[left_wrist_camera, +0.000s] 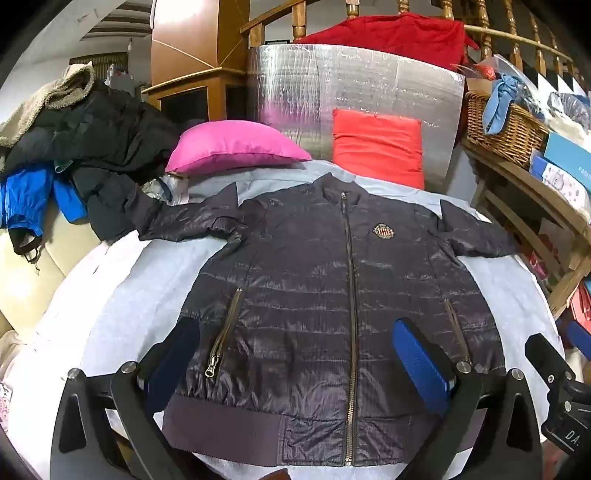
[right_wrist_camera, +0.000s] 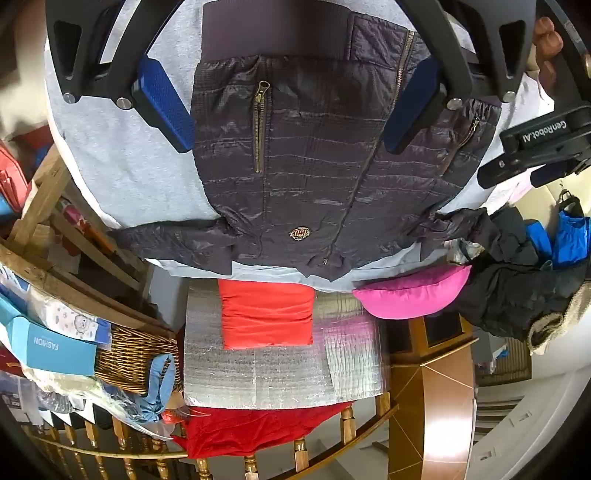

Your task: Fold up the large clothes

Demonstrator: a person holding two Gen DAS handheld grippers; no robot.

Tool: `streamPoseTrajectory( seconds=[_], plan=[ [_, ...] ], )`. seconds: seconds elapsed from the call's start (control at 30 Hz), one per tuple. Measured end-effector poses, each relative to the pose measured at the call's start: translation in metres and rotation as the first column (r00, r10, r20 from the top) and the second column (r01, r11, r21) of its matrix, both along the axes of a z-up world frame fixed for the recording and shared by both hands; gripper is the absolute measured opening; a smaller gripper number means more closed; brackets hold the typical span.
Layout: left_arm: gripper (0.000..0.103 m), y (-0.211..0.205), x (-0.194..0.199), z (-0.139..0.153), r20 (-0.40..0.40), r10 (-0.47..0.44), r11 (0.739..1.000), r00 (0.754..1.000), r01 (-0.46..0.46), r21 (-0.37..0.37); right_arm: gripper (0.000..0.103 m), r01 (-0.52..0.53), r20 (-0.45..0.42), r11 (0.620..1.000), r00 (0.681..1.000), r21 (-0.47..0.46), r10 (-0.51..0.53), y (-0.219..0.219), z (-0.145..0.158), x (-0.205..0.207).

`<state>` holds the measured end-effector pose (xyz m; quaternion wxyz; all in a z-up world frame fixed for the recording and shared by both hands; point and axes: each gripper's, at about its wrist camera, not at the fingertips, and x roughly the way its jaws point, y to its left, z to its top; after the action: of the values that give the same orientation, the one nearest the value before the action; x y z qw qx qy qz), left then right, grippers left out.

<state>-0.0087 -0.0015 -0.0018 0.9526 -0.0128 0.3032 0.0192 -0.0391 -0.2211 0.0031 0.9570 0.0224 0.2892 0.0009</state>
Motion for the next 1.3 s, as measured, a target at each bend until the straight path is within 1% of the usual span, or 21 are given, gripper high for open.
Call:
streamPoseTrajectory(
  seconds=[0.03,0.1,0.17,0.27,0.3,0.33,1.3],
  plan=[
    [0.103,-0.003,-0.006,-0.004,0.006,0.001,1.0,1.0,-0.001,0.011,0.103,0.0,0.001,1.0,1.0,0.001,0.0,0.0,0.0,0.0],
    [0.103,-0.003,0.004,-0.007,-0.044,0.009,1.0,0.999,-0.009,0.006,0.103,-0.003,0.002,1.0,1.0,-0.001,0.003,0.001,0.0,0.0],
    [0.103,-0.002,0.006,-0.008,-0.064,0.003,1.0,0.998,-0.003,-0.008,0.103,-0.007,0.006,1.0,1.0,-0.003,0.007,0.001,0.001,-0.001],
    [0.103,0.003,0.006,-0.006,-0.078,0.005,1.0,0.997,-0.006,-0.016,0.103,-0.01,0.009,1.0,1.0,-0.004,0.01,0.0,0.002,-0.001],
    [0.103,0.003,0.008,-0.006,-0.085,0.001,1.0,0.996,-0.003,-0.021,0.103,-0.013,0.01,1.0,1.0,-0.009,0.013,0.008,0.003,-0.001],
    [0.103,0.003,0.008,-0.006,-0.088,-0.003,1.0,0.996,0.001,-0.026,0.103,-0.015,0.013,1.0,1.0,-0.012,0.015,0.008,0.003,-0.002],
    [0.103,0.005,0.006,-0.008,-0.089,-0.011,0.999,0.996,0.008,-0.034,0.103,-0.024,0.005,0.999,1.0,-0.03,0.025,0.016,0.002,-0.002]
  ],
)
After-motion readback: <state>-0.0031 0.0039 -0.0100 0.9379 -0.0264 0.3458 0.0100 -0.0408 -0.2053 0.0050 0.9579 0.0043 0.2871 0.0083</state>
